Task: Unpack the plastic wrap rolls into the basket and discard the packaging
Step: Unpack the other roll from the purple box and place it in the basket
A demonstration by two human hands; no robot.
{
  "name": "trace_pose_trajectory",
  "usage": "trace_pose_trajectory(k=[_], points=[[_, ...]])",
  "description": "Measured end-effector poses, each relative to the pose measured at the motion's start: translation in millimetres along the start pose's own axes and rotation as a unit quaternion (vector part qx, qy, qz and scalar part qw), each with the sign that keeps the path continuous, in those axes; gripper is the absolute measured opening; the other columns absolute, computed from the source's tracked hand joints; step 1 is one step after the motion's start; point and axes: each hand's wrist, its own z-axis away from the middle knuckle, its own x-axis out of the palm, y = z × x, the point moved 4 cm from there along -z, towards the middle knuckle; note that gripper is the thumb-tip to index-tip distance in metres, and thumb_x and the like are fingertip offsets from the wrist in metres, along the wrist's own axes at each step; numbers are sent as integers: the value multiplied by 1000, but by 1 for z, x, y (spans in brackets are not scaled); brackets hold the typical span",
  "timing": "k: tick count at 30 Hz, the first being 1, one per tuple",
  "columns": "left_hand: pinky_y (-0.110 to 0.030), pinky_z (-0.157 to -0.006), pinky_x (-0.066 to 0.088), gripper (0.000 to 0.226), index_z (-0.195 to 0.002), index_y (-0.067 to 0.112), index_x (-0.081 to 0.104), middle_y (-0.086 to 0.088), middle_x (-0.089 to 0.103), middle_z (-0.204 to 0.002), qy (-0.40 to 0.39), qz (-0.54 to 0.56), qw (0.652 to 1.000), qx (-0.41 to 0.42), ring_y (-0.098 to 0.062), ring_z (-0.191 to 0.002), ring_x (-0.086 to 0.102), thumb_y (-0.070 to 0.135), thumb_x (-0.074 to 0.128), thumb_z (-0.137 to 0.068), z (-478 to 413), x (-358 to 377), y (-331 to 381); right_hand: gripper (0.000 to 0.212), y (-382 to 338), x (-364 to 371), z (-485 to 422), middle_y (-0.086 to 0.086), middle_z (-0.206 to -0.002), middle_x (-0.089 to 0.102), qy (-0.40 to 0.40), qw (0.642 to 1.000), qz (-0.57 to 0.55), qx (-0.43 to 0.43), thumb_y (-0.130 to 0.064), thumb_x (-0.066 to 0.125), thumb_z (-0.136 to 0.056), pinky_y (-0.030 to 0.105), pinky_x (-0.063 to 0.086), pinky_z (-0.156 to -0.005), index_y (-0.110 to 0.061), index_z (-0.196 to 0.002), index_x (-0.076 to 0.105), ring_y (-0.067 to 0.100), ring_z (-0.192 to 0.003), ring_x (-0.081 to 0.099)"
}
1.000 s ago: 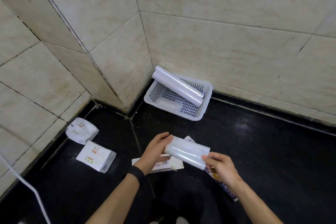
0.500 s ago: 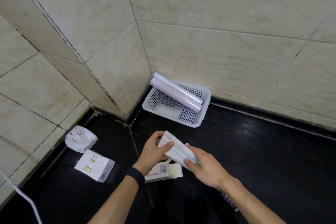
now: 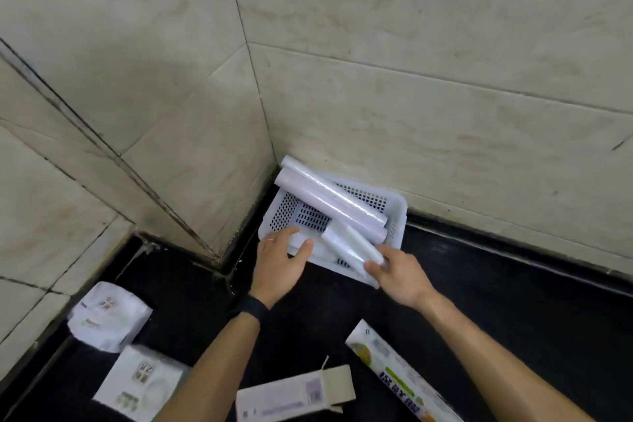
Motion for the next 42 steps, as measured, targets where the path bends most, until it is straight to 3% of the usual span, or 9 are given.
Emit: trace_pose_trajectory(k=[4,9,13,18,23,26,32,37,42], points=[[-48,-120,-2,75,-157,22,10,-9,-3,-165,-15,-264,964,-10,-25,-150,-9,59,34,-97,-47,1,-44,34,-1,1,-52,4,-96,69,-25,998,50,13,-29,56,-96,33,51,-70,-29,-130,53,22,-82,64],[-50,-119,-10,74,-154,27,-14,0,-33,-157,-55,-290,955,-25,-19,-146,-27,62,18,-97,-56,20,-76,33,-6,31,-92,7,-121,63,-138,972,188,7,-26,53,-97,32,45,-83,-17,-128,54,26,-103,60],[-52,-118,-10,73,-153,31,-16,1,-33,-157,-34,-289,957,-10,-18,-145,-29,60,21,-97,-56,22,-80,35,3,50,-106,5,-132,61,-197,930,308,35,-33,50,-92,41,49,-98,-19,-124,57,28,-117,59],[-53,-117,-6,77,-155,28,-7,1,-25,-161,-10,-288,958,3,-19,-148,-22,62,19,-92,-57,23,-82,42,3,59,-114,5,-128,60,-176,910,374,39,-45,49,-91,41,52,-95,-20,-123,61,26,-114,59],[-54,-117,-3,76,-157,24,3,0,-21,-162,-1,-290,957,7,-20,-149,-20,59,25,-93,-57,23,-83,51,6,62,-112,12,-125,60,-114,934,335,44,-35,56,-92,41,54,-87,-11,-134,41,30,-109,62],[-54,-117,-3,75,-157,23,5,0,-21,-162,-2,-287,958,8,-19,-148,-21,57,29,-95,-57,24,-83,42,5,57,-109,10,-127,59,-101,940,326,21,-34,57,-91,41,54,-90,-12,-126,49,30,-111,61],[-54,-118,-3,82,-157,22,5,0,-23,-162,-14,-287,958,9,-19,-148,-22,64,10,-86,-59,23,-83,36,5,52,-103,8,-122,63,-108,946,306,9,-39,53,-88,38,54,-89,-14,-114,59,27,-105,64],[-53,-118,3,82,-156,16,14,-3,-13,-163,9,-299,954,25,-24,-151,-7,63,15,-89,-57,23,-83,36,-2,30,-95,5,-109,66,17,978,206,-24,-36,51,-93,36,56,-81,-17,-122,59,23,-94,64],[-55,-116,19,80,-155,11,17,-8,6,-163,39,-320,946,37,-29,-150,14,60,25,-93,-56,24,-85,47,-4,19,-99,7,-133,54,124,983,132,-34,-37,56,-95,41,52,-94,-16,-136,49,26,-120,54]])
